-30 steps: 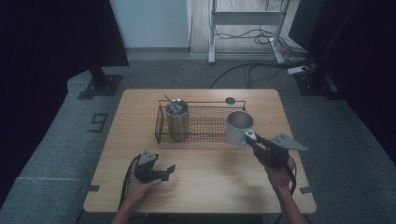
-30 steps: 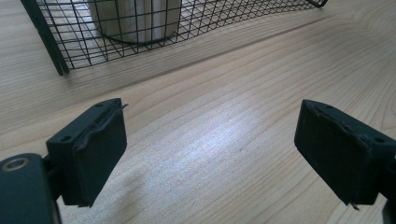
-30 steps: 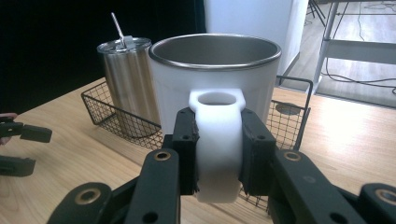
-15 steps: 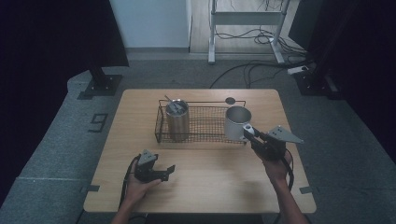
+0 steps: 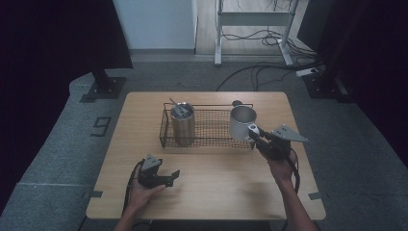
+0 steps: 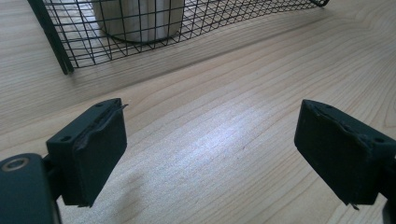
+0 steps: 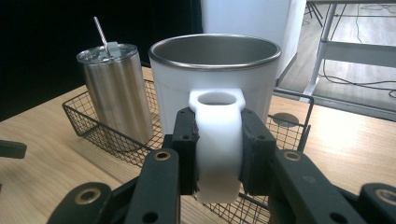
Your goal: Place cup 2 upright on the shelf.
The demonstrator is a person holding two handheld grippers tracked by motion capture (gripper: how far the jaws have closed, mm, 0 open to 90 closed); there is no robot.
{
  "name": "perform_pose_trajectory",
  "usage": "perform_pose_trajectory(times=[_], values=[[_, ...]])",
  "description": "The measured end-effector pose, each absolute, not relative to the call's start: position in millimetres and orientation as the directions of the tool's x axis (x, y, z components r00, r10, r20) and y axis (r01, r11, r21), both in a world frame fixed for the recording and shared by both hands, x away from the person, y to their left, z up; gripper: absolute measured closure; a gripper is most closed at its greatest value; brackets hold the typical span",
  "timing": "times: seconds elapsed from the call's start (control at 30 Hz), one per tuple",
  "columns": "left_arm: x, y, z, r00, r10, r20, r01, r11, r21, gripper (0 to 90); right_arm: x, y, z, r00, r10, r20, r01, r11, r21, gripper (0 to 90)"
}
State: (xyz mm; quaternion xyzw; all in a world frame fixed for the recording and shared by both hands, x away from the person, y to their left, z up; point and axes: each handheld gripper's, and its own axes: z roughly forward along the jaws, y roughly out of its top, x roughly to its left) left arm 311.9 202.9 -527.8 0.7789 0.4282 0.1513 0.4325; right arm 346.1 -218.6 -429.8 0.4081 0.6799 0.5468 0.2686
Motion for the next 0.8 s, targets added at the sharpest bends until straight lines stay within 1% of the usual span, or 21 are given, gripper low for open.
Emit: perform_pose_trajectory(times=[0.8], values=[[311.0, 205.9, -526.2, 0.582, 0.803, -0.132, 0.535, -0.256, 0.805, 9.5, 367.0, -210.2, -429.5, -0.517, 0.852, 0.088, 0.272, 0.066, 0.96, 70.5]])
